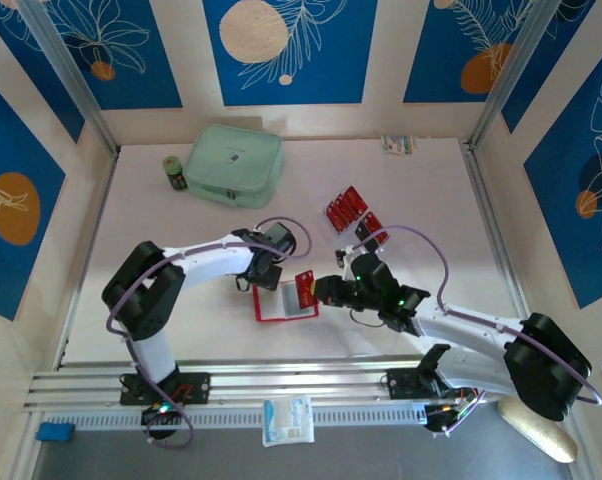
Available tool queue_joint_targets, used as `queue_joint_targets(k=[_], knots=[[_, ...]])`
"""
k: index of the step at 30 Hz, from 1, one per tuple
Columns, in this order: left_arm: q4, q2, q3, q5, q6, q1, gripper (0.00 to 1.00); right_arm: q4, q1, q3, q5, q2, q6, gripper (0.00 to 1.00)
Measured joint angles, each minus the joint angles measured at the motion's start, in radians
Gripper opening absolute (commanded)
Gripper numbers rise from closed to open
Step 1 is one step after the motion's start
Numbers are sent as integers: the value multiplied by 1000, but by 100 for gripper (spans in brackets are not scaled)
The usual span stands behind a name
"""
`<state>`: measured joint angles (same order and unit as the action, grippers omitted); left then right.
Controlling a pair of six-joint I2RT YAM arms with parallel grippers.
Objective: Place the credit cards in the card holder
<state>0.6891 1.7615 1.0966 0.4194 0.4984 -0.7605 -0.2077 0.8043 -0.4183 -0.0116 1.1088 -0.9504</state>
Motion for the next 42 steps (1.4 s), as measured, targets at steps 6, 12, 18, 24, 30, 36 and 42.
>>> queue_joint_targets(k=[6, 12, 18, 24, 30, 36, 42], knots=[[5, -84, -8, -1, 1, 1, 100, -10, 32, 0, -29, 3, 0, 0], [-23, -248, -35, -77, 36, 1, 100, -89, 31, 50, -52, 27, 0, 0], [-98, -372, -174, -169, 122, -49, 100, -203, -4, 113, -48, 92, 0, 0], [-141, -378, -300, -192, 181, -117, 100, -304, -6, 113, -37, 137, 0, 0], [-175, -378, -351, -173, 216, -122, 100, -377, -3, 113, -37, 195, 0, 0], [-177, -379, -381, -144, 241, -122, 100, -446, 26, 113, -40, 261, 0, 0], [-173, -377, -397, -120, 261, -122, 100, -519, 47, 111, -46, 335, 0, 0]])
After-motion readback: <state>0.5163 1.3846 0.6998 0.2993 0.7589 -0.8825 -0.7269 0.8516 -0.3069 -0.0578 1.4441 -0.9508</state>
